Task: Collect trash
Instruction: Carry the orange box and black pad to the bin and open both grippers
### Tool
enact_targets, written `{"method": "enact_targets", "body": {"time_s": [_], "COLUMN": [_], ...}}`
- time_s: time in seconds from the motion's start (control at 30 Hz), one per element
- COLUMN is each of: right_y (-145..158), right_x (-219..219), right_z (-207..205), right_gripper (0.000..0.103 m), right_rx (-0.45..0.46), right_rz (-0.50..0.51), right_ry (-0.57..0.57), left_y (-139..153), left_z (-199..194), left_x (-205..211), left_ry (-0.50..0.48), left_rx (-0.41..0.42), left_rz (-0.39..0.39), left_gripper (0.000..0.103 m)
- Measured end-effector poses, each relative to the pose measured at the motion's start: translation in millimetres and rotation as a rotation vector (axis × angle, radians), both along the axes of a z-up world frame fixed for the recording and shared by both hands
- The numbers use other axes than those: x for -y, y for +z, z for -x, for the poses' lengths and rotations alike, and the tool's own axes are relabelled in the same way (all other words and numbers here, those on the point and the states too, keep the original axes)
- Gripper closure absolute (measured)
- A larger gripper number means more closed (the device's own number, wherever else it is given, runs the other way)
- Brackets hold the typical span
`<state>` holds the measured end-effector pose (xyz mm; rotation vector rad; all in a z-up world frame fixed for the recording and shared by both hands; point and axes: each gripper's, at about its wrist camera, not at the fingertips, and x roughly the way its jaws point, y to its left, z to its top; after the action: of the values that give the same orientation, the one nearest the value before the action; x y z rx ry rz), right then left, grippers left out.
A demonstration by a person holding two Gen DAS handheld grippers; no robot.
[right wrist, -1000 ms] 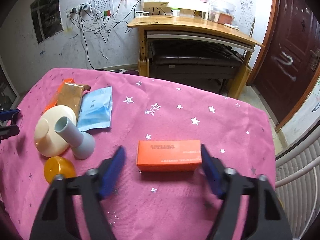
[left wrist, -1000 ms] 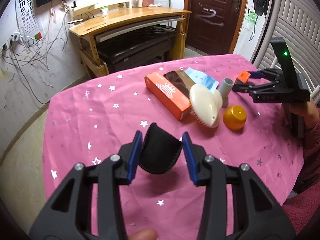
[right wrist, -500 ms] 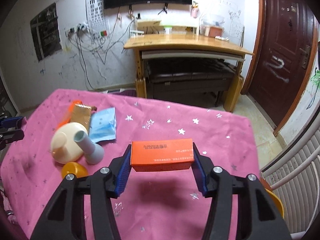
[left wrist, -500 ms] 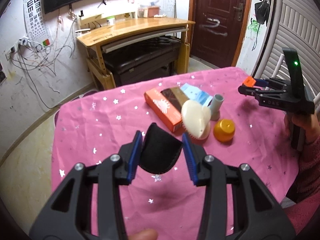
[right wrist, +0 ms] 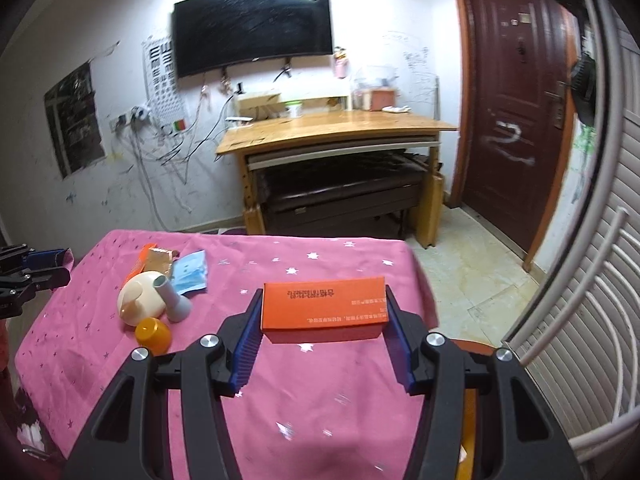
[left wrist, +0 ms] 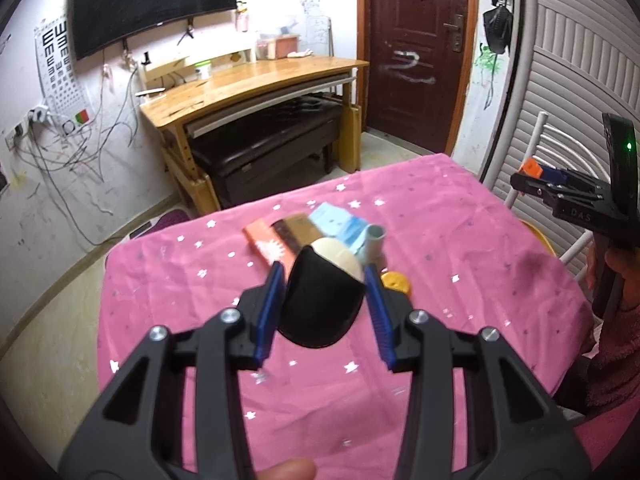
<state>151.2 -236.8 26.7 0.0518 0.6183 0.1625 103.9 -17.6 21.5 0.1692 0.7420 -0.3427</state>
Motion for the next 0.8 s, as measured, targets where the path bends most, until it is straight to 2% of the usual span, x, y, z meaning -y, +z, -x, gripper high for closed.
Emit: {"method": "enact_targets", "body": {"time_s": [0.3,0.63,0.8], "right_y": [-9,-45,-56], "right_x": [53,115,134], "right_z": [25,37,41], "right_gripper": [0.053,0.053,0.053], "right_rx": [0.005,-0.037,-0.049], "right_rz": [-0.04,-0.113,-0.117], "right_ry": [-0.103,-0.224,-0.268], "left_y": [9,16,16], "left_z": [2,2,0], "left_x": [45,115,153], "left_ry": [-0.074,-0.196,-0.265], "left_rx": [0.017,0.008,-0.009], "left_rz": [0.014,0.032,0.038], "left_gripper": [0.064,0.064,0.064]}}
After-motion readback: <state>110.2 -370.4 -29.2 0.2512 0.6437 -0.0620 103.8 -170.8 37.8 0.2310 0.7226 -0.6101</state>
